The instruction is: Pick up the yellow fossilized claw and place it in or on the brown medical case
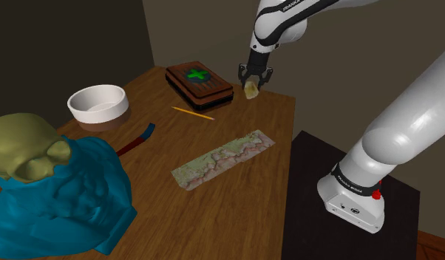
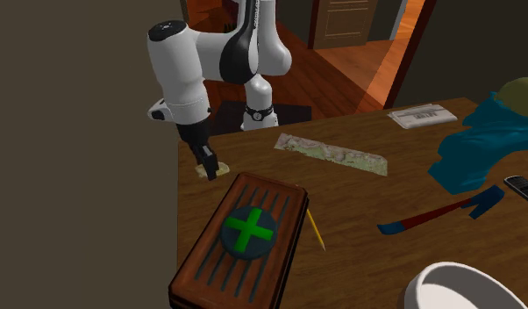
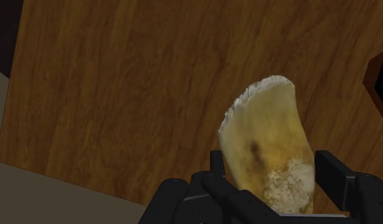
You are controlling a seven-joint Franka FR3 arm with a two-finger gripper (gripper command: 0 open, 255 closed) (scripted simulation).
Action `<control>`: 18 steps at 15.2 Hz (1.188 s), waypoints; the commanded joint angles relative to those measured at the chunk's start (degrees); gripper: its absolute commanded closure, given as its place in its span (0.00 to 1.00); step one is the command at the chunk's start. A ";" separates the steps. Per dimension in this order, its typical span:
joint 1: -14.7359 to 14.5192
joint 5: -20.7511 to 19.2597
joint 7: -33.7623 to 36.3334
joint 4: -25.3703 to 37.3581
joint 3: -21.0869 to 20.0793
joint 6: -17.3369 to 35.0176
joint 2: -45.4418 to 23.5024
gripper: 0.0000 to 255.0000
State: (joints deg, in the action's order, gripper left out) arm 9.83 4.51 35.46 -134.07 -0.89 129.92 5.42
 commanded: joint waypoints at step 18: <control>0.53 -1.36 4.79 3.81 -0.36 -9.88 6.56 0.00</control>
State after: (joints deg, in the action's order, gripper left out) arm 10.10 3.61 38.03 -128.74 -1.10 119.08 11.17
